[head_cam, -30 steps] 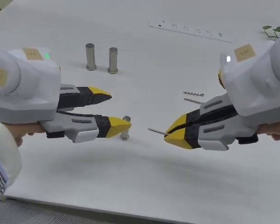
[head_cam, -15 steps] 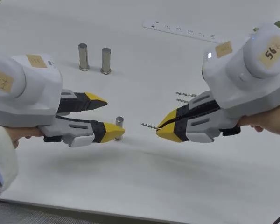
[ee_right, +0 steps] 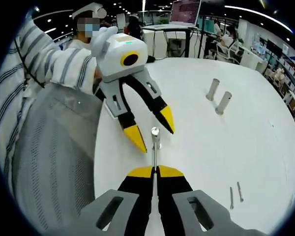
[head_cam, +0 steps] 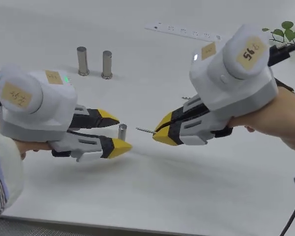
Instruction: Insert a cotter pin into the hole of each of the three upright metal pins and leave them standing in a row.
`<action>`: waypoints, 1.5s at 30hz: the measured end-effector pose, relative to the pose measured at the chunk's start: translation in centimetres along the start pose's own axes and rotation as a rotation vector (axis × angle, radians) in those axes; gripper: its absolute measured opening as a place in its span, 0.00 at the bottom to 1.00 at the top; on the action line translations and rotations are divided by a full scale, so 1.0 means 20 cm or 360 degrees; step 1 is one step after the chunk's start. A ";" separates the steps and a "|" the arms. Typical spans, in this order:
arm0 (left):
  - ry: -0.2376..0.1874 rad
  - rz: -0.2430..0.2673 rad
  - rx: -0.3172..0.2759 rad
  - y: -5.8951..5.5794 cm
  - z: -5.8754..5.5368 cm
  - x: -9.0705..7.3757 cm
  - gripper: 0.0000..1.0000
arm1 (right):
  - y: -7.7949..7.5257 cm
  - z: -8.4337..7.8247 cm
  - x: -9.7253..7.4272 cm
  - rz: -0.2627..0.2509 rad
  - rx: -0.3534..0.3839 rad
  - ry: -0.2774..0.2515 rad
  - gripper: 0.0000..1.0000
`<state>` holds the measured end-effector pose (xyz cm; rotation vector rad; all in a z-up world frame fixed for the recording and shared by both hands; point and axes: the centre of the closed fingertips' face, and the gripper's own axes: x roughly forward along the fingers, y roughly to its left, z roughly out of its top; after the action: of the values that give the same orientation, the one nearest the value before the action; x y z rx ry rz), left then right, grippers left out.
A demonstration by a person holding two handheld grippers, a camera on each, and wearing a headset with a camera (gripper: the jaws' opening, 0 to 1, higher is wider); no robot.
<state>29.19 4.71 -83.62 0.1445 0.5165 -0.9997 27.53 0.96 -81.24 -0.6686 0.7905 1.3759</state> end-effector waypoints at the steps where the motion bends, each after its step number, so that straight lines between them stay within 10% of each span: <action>1: 0.0005 -0.0007 0.0001 0.00 0.00 0.00 0.33 | 0.00 0.00 0.00 0.0000 0.0000 0.0003 0.03; 17: 0.0028 -0.0061 0.0046 -0.02 -0.03 0.02 0.08 | 0.00 0.02 0.07 0.0001 -0.0034 0.0031 0.03; 45: 0.0015 -0.0071 0.0034 -0.05 -0.03 0.03 0.08 | 0.01 0.12 0.14 -0.0035 -0.0030 -0.0060 0.04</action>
<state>28.46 4.01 -84.21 0.1572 0.5196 -1.0484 27.63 4.60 -82.06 -0.6626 0.7390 1.3740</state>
